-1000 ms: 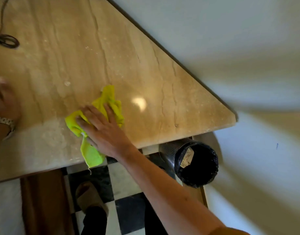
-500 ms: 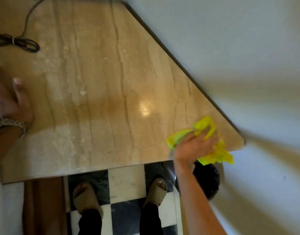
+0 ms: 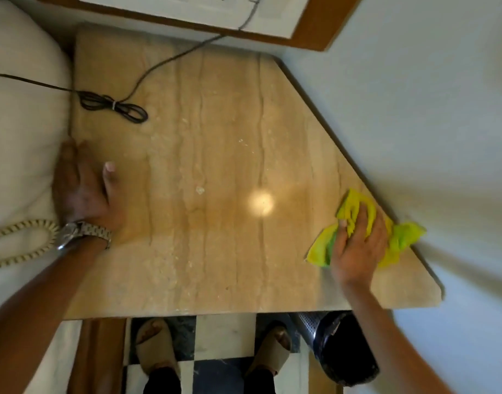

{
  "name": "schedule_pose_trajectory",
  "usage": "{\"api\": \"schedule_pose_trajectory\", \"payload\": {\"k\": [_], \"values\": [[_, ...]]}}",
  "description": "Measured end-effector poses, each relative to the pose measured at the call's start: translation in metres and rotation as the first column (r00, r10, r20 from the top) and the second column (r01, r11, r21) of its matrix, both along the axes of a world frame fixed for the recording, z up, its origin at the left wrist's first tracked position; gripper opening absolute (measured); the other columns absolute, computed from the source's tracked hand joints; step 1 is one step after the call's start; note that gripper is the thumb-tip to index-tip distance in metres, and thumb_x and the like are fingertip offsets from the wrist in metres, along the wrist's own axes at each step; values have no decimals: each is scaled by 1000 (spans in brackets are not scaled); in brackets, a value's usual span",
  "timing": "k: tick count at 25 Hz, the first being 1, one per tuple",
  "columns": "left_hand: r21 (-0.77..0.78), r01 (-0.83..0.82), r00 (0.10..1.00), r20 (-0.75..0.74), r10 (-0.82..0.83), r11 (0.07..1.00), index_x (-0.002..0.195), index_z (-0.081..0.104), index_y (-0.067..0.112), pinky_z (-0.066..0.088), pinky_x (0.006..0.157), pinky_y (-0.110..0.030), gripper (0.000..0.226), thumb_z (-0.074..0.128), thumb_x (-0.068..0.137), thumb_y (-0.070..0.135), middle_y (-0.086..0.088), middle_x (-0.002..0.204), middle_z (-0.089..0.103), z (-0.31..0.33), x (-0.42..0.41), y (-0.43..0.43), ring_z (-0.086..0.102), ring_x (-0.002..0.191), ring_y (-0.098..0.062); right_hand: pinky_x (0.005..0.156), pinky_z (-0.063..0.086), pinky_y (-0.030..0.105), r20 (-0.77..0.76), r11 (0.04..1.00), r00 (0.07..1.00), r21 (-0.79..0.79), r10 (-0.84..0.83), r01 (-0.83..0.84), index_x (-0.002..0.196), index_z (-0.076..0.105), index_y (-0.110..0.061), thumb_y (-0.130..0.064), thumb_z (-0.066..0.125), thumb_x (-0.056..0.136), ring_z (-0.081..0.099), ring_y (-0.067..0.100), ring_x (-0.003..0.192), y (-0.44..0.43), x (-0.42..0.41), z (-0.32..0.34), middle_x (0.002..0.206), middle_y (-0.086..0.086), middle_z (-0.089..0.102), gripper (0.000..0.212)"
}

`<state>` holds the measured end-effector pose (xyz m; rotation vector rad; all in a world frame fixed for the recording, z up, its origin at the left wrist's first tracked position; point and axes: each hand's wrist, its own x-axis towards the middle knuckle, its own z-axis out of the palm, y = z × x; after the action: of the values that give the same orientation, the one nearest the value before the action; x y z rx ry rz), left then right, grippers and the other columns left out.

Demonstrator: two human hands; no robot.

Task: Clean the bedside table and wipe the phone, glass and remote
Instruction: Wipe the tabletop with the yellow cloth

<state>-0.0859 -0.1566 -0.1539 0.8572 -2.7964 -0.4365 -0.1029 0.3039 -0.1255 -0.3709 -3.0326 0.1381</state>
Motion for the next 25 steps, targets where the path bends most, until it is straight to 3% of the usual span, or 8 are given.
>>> {"api": "schedule_pose_trajectory", "payload": {"k": [2,5,10,14,17,21,23,25], "values": [[-18,5,1000,-12,-6,1000,155,31,13,33,115,-51,62,24,107,51,-20,161,34,-1,3,5,38,143,-40,114,31,56,23,966,968,-60,-251,252,148,48,-5,-29,46,105,42,50,139,-32,14,3,152,31,42,50],[-32,31,1000,-1,-31,999,155,29,16,35,112,-52,61,24,106,52,-17,162,32,-5,-1,0,39,142,-39,120,20,50,132,946,948,-117,-288,304,155,40,-16,-39,37,106,29,40,151,-101,-63,4,163,20,29,54],[-37,42,999,14,-42,998,156,30,17,33,114,-48,60,24,107,51,-14,164,31,-9,2,-3,37,144,-36,125,8,53,92,975,974,-94,208,-199,160,29,-25,-45,32,102,14,33,157,-229,-172,-17,169,12,17,61],[18,41,999,-5,-41,999,155,33,16,32,116,-46,55,24,109,43,-11,165,30,-3,2,-3,35,146,-32,125,16,55,53,719,720,-152,691,-678,157,36,-25,-39,42,103,19,32,156,-246,-47,-14,168,11,25,56],[24,40,999,-1,-40,999,155,34,15,32,117,-47,52,25,109,39,-11,165,29,1,2,-2,35,146,-32,121,26,57,193,609,579,-196,792,-768,156,36,-28,-36,51,100,23,35,155,-130,30,9,167,10,24,59],[-23,22,1000,8,-22,999,155,33,15,33,116,-47,52,27,109,39,-12,165,29,-4,3,1,36,146,-33,120,24,60,236,940,910,-86,340,-329,154,42,-13,-35,42,104,32,43,149,-52,-44,19,163,21,30,54],[-49,29,1000,11,-28,998,155,33,15,35,116,-47,53,27,109,40,-12,165,29,-7,2,-1,37,145,-33,123,17,57,164,994,981,-52,102,-94,156,38,-14,-37,39,105,25,39,153,-89,-99,9,165,19,27,55],[-69,28,999,24,-26,997,155,33,15,35,115,-47,54,27,109,41,-13,165,30,-10,3,-2,37,145,-34,125,10,53,137,996,988,-55,77,-70,158,32,-21,-44,32,104,18,34,155,-148,-144,-7,167,14,22,59]]}}
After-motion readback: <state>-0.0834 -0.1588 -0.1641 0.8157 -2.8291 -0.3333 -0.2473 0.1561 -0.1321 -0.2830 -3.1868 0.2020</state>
